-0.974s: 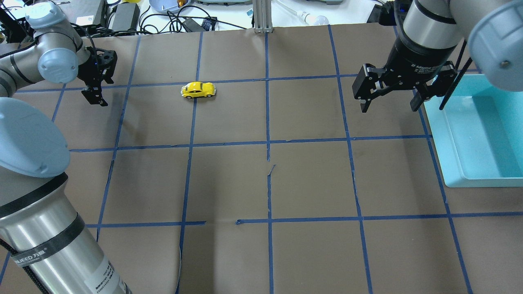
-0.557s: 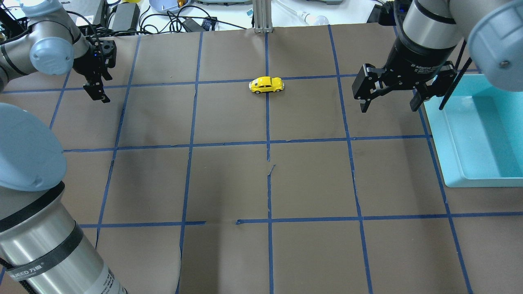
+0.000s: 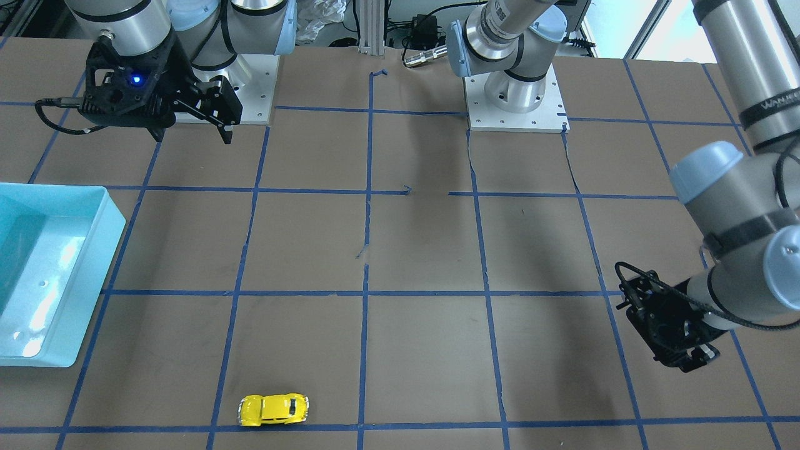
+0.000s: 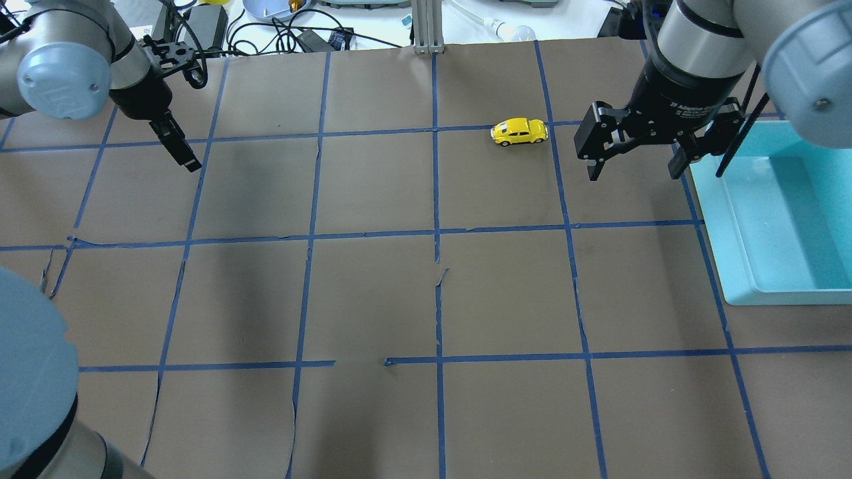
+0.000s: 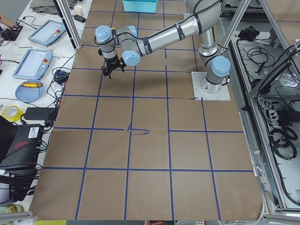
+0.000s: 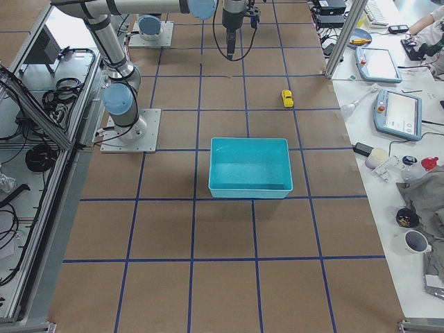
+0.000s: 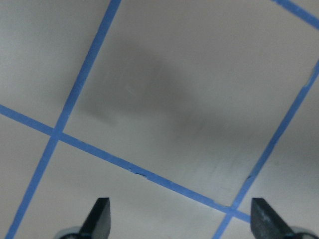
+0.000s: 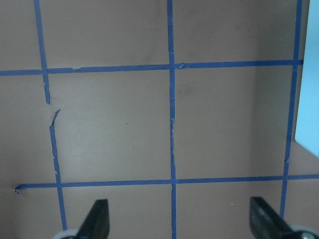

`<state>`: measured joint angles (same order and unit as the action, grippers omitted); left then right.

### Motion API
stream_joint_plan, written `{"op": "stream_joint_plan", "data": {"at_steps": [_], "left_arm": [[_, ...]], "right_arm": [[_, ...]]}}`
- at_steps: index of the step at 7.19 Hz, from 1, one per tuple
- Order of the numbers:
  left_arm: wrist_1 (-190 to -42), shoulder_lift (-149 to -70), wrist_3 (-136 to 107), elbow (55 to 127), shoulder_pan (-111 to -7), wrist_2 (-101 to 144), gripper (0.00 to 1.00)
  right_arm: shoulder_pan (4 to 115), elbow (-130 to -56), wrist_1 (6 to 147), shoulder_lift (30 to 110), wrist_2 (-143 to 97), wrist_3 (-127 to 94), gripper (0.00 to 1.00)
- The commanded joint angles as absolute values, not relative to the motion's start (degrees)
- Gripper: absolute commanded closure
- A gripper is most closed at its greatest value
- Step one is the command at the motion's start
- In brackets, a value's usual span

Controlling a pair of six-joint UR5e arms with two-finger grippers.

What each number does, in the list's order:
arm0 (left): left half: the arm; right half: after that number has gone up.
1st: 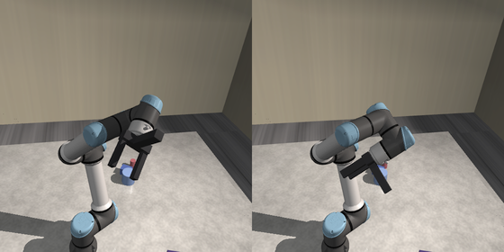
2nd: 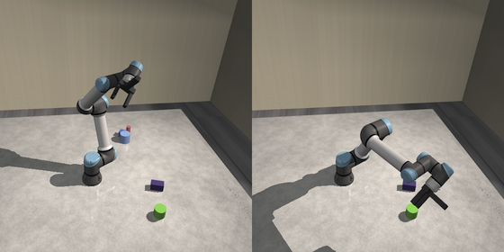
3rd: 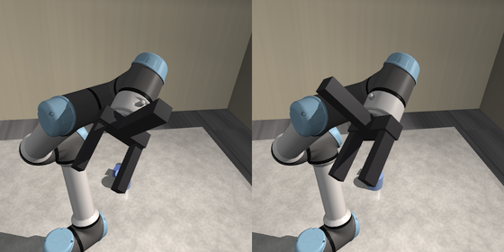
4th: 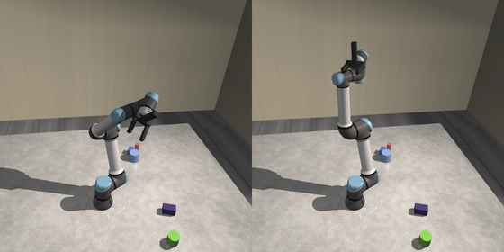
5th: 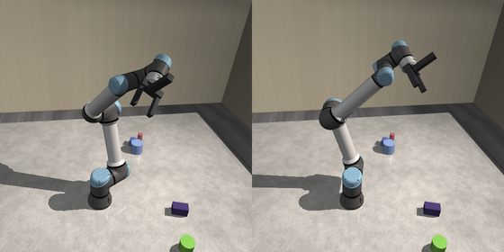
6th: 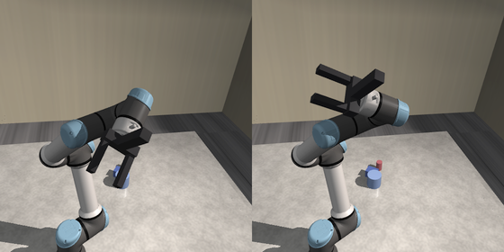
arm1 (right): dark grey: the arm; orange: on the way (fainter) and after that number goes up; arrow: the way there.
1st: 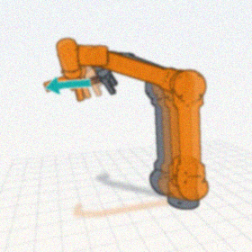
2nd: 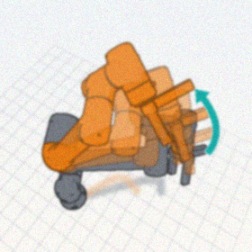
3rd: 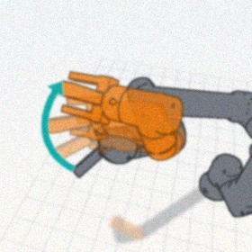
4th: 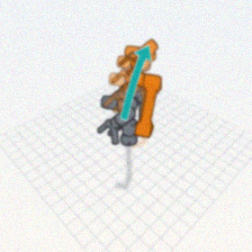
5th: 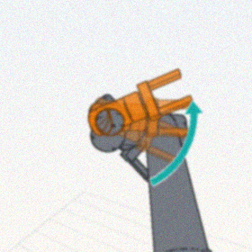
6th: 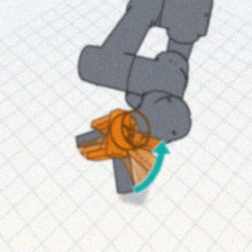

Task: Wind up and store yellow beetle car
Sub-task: 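Release the car with the left gripper so it rolls toward the right arm, then move the right gripper over the yellow car while the left arm lifts away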

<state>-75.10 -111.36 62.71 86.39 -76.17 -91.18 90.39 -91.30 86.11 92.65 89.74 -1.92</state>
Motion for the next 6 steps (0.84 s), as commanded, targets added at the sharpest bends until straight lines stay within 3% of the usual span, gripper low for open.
{"op": "stream_joint_plan", "data": {"at_steps": [1, 4, 6], "left_arm": [[-74.88, -102.78, 40.09, 92.36, -82.23, -90.79, 0.0], [-76.28, -93.11, 18.42, 95.53, -87.53, -90.53, 0.0], [-83.91, -89.13, 12.59, 94.05, -87.98, -90.7, 0.0]], "right_arm": [[90.18, -91.32, 86.13, 92.46, 89.74, -1.93, 0.0], [90.61, -89.83, 89.44, 92.38, 89.3, 2.16, 0.0], [90.97, -90.09, 96.13, 86.78, 89.12, 16.29, 0.0]]}}
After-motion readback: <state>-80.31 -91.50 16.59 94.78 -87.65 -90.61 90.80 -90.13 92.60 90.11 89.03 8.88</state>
